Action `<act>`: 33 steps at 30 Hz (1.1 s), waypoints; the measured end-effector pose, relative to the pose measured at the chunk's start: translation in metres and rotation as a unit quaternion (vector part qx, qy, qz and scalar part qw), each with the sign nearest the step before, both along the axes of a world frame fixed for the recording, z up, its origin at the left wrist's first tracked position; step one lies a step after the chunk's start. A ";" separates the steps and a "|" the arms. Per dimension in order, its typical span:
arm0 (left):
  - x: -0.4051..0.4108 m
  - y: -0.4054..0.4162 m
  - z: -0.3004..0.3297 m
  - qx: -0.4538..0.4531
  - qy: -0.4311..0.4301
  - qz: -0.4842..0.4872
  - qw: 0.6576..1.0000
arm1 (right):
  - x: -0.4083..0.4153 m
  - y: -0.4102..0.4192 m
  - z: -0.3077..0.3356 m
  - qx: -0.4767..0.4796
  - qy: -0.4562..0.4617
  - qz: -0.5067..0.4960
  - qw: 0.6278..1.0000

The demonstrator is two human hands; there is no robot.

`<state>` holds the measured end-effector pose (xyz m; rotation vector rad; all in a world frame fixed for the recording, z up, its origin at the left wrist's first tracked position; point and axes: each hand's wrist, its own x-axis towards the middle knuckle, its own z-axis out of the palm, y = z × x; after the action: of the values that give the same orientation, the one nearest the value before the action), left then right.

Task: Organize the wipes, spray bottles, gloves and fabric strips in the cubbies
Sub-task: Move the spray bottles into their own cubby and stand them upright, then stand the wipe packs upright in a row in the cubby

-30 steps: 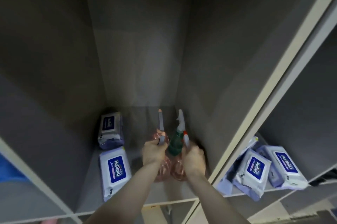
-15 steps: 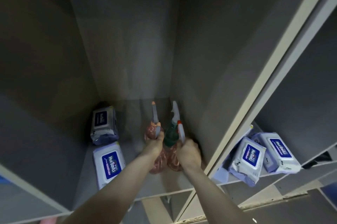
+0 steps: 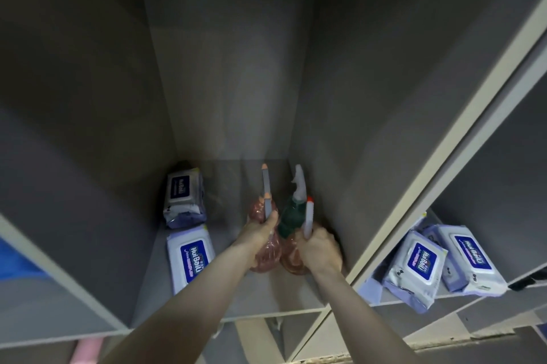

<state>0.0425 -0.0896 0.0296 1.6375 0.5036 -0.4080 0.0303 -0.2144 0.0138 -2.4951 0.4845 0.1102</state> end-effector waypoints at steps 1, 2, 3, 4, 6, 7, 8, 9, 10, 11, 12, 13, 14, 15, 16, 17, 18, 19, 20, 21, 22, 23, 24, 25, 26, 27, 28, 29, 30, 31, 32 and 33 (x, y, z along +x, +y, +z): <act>-0.003 0.004 -0.001 0.016 -0.011 -0.017 1.000 | -0.002 0.000 0.002 0.002 0.007 0.004 1.000; -0.006 0.009 -0.004 0.041 -0.022 -0.034 0.998 | -0.006 0.000 0.004 -0.003 0.006 0.010 1.000; -0.009 0.016 -0.007 0.068 -0.031 -0.046 0.996 | -0.010 0.002 0.005 -0.011 -0.006 0.016 1.000; -0.013 0.026 -0.011 0.089 -0.043 -0.047 0.994 | -0.016 0.005 0.004 -0.023 -0.033 0.022 0.999; -0.025 0.050 -0.016 0.107 -0.061 -0.017 0.992 | -0.032 0.014 0.003 -0.042 -0.122 0.040 0.991; -0.031 0.064 -0.019 0.119 -0.069 0.007 0.990 | -0.040 0.020 0.001 -0.047 -0.170 0.054 0.983; -0.038 0.078 -0.021 0.132 -0.076 0.033 0.988 | -0.049 0.026 0.000 -0.036 -0.222 0.073 0.972; -0.046 0.090 -0.024 0.141 -0.079 0.061 0.985 | -0.058 0.033 0.000 -0.008 -0.255 0.102 0.962; -0.052 0.104 -0.029 0.143 -0.086 0.092 0.982 | -0.069 0.042 0.002 0.030 -0.259 0.139 0.955; -0.057 0.115 -0.036 0.148 -0.092 0.117 0.978 | -0.078 0.053 0.003 0.070 -0.229 0.187 0.953; -0.062 0.124 -0.042 0.159 -0.090 0.135 0.974 | -0.086 0.065 0.001 0.099 -0.179 0.242 0.949; -0.067 0.130 -0.049 0.171 -0.081 0.141 0.972 | -0.090 0.078 -0.007 0.115 -0.140 0.289 0.940; -0.070 0.133 -0.056 0.178 -0.062 0.141 0.972 | -0.090 0.091 -0.017 0.125 -0.113 0.321 0.932; -0.072 0.134 -0.060 0.176 -0.039 0.140 0.973 | -0.086 0.103 -0.026 0.140 -0.087 0.332 0.929; -0.072 0.135 -0.066 0.160 -0.013 0.146 0.976 | -0.082 0.114 -0.036 0.157 -0.055 0.328 0.930; -0.071 0.135 -0.072 0.140 0.006 0.146 0.979 | -0.076 0.123 -0.043 0.182 -0.020 0.314 0.932; -0.068 0.137 -0.079 0.115 0.018 0.141 0.983 | -0.070 0.130 -0.049 0.206 0.011 0.297 0.932; -0.065 0.140 -0.086 0.097 0.025 0.132 0.986 | -0.063 0.135 -0.055 0.222 0.035 0.278 0.934; -0.061 0.145 -0.095 0.094 0.035 0.125 0.987 | -0.054 0.139 -0.063 0.232 0.050 0.260 0.936; -0.056 0.147 -0.101 0.101 0.052 0.106 0.988 | -0.047 0.140 -0.071 0.243 0.064 0.246 0.936; -0.053 0.150 -0.107 0.118 0.071 0.088 0.986 | -0.040 0.139 -0.080 0.255 0.079 0.243 0.932; -0.053 0.150 -0.107 0.140 0.089 0.070 0.984 | -0.034 0.139 -0.087 0.266 0.095 0.245 0.927; -0.054 0.149 -0.108 0.161 0.100 0.057 0.980 | -0.030 0.138 -0.090 0.281 0.111 0.245 0.921; -0.057 0.147 -0.107 0.178 0.099 0.050 0.978 | -0.027 0.137 -0.094 0.299 0.124 0.239 0.915; -0.060 0.145 -0.108 0.186 0.092 0.051 0.977 | -0.027 0.138 -0.095 0.317 0.128 0.231 0.911; -0.064 0.141 -0.105 0.185 0.080 0.059 0.978 | -0.026 0.138 -0.098 0.329 0.128 0.224 0.908; -0.069 0.139 -0.103 0.183 0.067 0.065 0.979 | -0.026 0.138 -0.104 0.336 0.123 0.218 0.908; -0.073 0.136 -0.098 0.176 0.052 0.071 0.980 | -0.028 0.139 -0.106 0.343 0.114 0.213 0.908; -0.077 0.135 -0.096 0.170 0.038 0.078 0.982 | -0.031 0.139 -0.108 0.349 0.106 0.205 0.908; -0.082 0.134 -0.091 0.158 0.024 0.086 0.983 | -0.035 0.138 -0.110 0.354 0.103 0.195 0.909; -0.086 0.134 -0.088 0.137 0.005 0.096 0.986 | -0.040 0.137 -0.109 0.360 0.100 0.188 0.908; -0.091 0.135 -0.083 0.107 -0.011 0.104 0.989 | -0.047 0.135 -0.106 0.365 0.098 0.180 0.908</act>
<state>-0.0482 0.0451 -0.0533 1.7717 0.7151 -0.1854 -0.0163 -0.0796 -0.0923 -1.8028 0.0235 0.5813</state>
